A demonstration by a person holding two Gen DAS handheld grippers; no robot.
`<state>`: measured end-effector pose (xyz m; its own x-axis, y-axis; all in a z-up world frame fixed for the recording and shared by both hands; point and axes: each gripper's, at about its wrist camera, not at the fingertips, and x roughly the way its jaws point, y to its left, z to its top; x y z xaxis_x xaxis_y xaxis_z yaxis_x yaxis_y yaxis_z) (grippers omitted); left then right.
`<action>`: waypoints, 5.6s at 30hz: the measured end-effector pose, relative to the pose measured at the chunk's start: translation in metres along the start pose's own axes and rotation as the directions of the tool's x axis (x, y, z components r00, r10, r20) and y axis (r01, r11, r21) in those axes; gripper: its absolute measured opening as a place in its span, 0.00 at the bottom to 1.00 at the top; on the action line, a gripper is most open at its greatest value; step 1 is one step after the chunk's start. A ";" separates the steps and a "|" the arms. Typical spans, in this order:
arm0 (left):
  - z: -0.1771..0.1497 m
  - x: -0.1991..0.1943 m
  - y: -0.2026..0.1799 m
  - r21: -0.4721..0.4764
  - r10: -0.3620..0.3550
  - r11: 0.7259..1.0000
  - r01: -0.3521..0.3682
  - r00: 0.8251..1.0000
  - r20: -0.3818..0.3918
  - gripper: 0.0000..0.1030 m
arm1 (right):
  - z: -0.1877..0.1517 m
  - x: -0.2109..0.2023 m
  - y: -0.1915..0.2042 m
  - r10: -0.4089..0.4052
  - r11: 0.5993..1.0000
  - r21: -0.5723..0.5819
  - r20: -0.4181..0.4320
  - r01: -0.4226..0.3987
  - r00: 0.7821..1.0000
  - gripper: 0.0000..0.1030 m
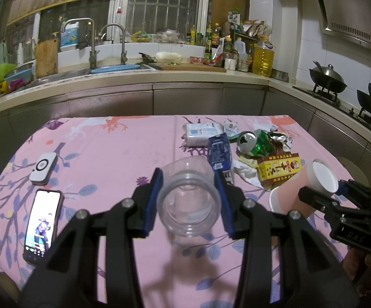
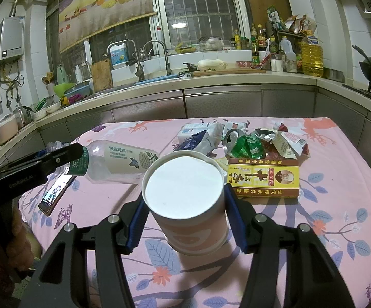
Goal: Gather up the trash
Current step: 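Lift the paper cup with the right tool while the left tool lifts the water bottle, then carry the cup with the right tool to the beige bin while the left tool drops the bottle in, then move both open tools back over the table, then grasp the blue milk carton with the left tool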
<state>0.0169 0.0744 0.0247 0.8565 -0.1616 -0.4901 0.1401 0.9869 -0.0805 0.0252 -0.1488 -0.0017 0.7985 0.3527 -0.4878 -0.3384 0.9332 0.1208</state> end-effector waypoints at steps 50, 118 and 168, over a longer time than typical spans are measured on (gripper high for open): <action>0.063 -0.021 -0.020 0.017 -0.125 0.992 0.124 0.989 0.081 0.38 | 0.038 -0.033 -0.055 0.006 0.992 0.126 0.105 -0.019 0.995 0.52; 0.096 0.121 -0.401 0.311 -0.538 0.766 0.563 0.826 -0.169 0.67 | -0.059 -0.164 -0.389 -0.502 0.709 0.617 0.101 0.342 0.859 0.72; 0.021 0.141 -0.038 -0.071 -0.112 0.993 0.097 0.960 -0.256 0.74 | -0.017 0.021 -0.203 0.051 0.823 0.568 -0.079 0.003 0.996 0.58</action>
<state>0.1427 0.0144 -0.0226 0.6796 -0.2658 -0.6838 0.1865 0.9640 -0.1894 0.1018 -0.3319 -0.0514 0.7380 0.3937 -0.5480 0.0064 0.8080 0.5891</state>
